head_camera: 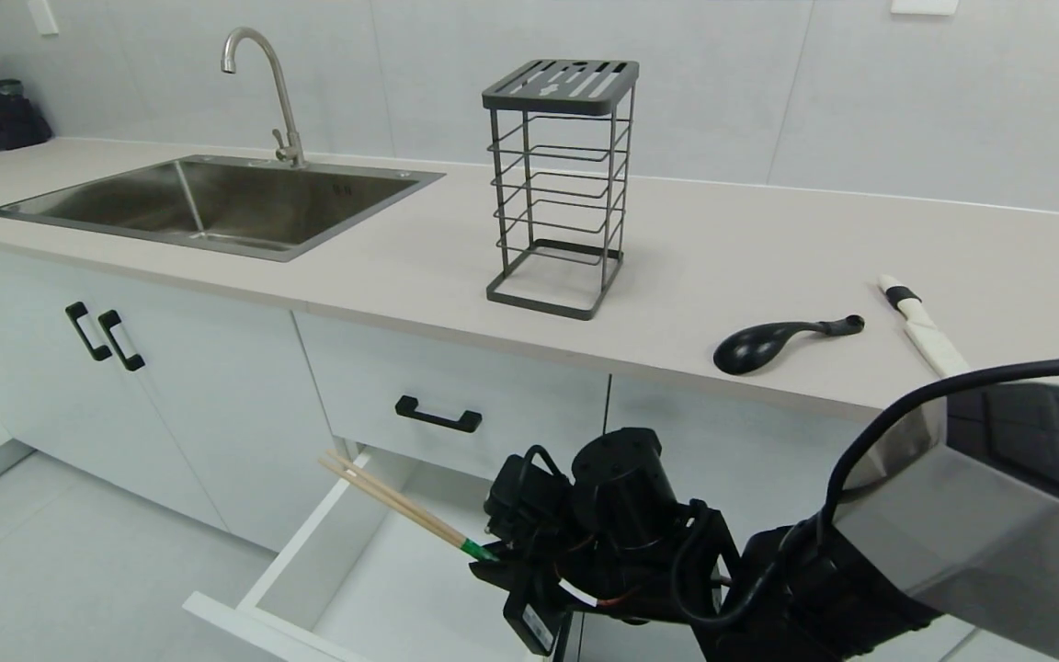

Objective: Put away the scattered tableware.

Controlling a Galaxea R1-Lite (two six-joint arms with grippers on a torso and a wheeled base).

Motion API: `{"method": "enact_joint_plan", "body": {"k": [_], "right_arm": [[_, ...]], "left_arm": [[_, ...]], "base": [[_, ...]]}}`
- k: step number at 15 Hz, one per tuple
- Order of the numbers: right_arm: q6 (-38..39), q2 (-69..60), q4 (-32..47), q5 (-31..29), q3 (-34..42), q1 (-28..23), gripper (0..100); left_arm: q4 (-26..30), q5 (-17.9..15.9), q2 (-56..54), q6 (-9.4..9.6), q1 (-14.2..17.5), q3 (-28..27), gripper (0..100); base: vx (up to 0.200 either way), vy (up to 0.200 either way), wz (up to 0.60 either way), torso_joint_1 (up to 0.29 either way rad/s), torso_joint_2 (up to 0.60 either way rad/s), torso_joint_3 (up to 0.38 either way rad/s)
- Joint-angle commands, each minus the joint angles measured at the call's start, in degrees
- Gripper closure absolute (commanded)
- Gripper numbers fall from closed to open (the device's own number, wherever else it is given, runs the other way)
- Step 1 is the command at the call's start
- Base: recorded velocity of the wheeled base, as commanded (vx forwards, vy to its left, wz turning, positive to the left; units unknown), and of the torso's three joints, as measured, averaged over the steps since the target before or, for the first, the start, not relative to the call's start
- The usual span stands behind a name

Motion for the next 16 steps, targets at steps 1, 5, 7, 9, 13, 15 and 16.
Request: {"method": "enact_joint_plan", "body": {"k": [1, 5, 7, 9, 13, 15, 16], "right_arm": [[-0.17, 1.92, 0.99, -1.28, -1.13, 0.45, 100], [-0.34, 5.52, 2.48, -2.16, -5.26, 0.36, 100], [-0.43, 7.81, 2.66, -2.16, -7.02, 0.36, 100], [-0.43, 8.86, 2.66, -2.16, -7.9, 0.36, 100], [-0.43, 11.67, 3.89, -2.16, -11.15, 0.36, 100], [-0.43, 12.2, 4.85, -2.16, -12.56, 0.36, 100], [-0.52, 12.2, 5.29, -2.25, -13.17, 0.36, 100]], "left_arm": [[0.0, -0.02, 0.07, -0.01, 0.0, 0.0, 0], [0.0, -0.02, 0.07, -0.01, 0.0, 0.0, 0], [0.0, -0.02, 0.07, -0.01, 0.0, 0.0, 0], [0.0, -0.02, 0.07, -0.01, 0.0, 0.0, 0], [0.0, -0.02, 0.07, -0.01, 0.0, 0.0, 0], [0.0, -0.02, 0.07, -0.01, 0.0, 0.0, 0], [0.0, -0.02, 0.07, -0.01, 0.0, 0.0, 0]], "base": [[0.0, 0.0, 0.0, 0.0, 0.0, 0.0], [0.0, 0.0, 0.0, 0.0, 0.0, 0.0], [0.0, 0.0, 0.0, 0.0, 0.0, 0.0], [0.0, 0.0, 0.0, 0.0, 0.0, 0.0], [0.0, 0.0, 0.0, -0.103, 0.23, 0.125], [0.0, 0.0, 0.0, -0.2, 0.37, 0.195], [0.0, 0.0, 0.0, -0.203, 0.32, 0.173]]}}
